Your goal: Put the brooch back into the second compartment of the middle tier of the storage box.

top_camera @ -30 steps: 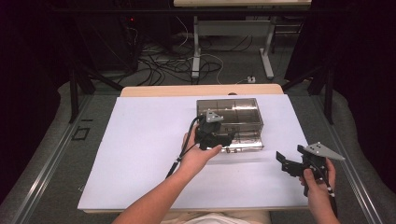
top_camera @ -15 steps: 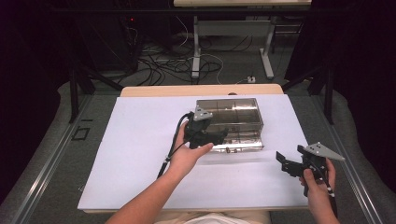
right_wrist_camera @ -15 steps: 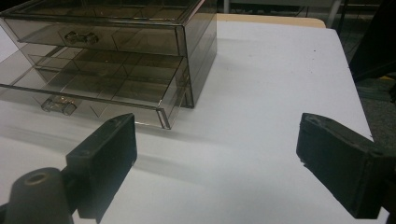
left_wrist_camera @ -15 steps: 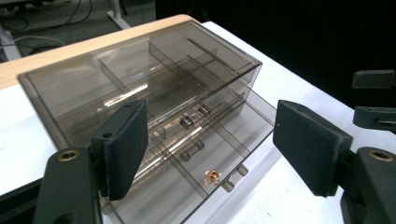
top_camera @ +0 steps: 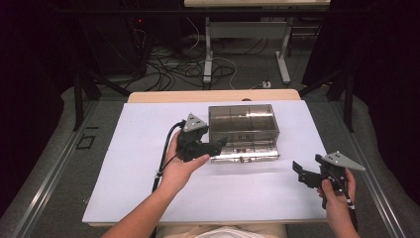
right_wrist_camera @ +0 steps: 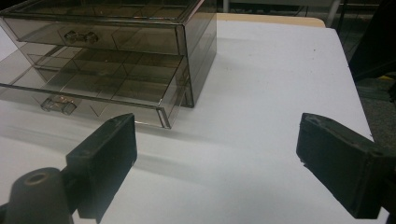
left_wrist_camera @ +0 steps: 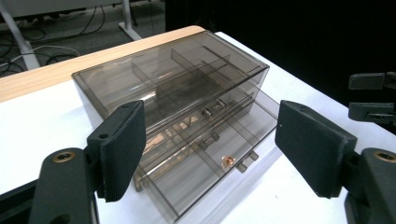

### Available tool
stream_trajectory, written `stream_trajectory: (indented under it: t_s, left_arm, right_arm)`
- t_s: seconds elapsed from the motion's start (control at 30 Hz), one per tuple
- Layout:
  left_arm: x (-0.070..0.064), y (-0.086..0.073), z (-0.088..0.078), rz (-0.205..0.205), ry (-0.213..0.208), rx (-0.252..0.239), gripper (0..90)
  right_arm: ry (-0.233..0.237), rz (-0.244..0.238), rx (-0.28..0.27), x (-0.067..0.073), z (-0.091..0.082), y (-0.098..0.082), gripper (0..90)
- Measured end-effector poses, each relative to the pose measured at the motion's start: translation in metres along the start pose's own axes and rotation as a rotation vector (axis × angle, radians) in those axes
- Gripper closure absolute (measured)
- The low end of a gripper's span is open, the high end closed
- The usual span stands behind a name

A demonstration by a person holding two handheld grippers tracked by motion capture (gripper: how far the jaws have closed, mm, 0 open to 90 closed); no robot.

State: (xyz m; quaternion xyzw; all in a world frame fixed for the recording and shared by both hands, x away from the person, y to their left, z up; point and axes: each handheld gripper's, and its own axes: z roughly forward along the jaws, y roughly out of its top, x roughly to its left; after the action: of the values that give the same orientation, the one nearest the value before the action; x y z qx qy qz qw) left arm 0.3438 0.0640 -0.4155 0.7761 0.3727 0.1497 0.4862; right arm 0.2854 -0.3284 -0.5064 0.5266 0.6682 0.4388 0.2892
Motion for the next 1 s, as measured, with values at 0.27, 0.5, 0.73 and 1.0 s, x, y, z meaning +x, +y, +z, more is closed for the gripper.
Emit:
stream_trajectory:
  t_s: [0.27,0.5,0.73,1.0]
  left_arm:
    - [0.013,-0.012,-0.019,-0.026,0.014,-0.03,16.2]
    - [0.03,-0.024,-0.033,-0.077,0.04,-0.048,7.5]
    - [0.047,-0.039,-0.044,-0.093,0.098,-0.046,0.2]
    - [0.061,-0.056,-0.06,-0.103,0.143,-0.059,0.2]
  right_arm:
    - [-0.004,-0.003,0.004,0.0,0.0,0.0,12.2]
    - [-0.001,-0.005,0.001,0.001,0.0,0.0,12.2]
    - [-0.004,-0.004,-0.002,0.001,-0.001,0.0,12.2]
    - [-0.001,-0.002,0.001,0.001,-0.001,0.0,12.2]
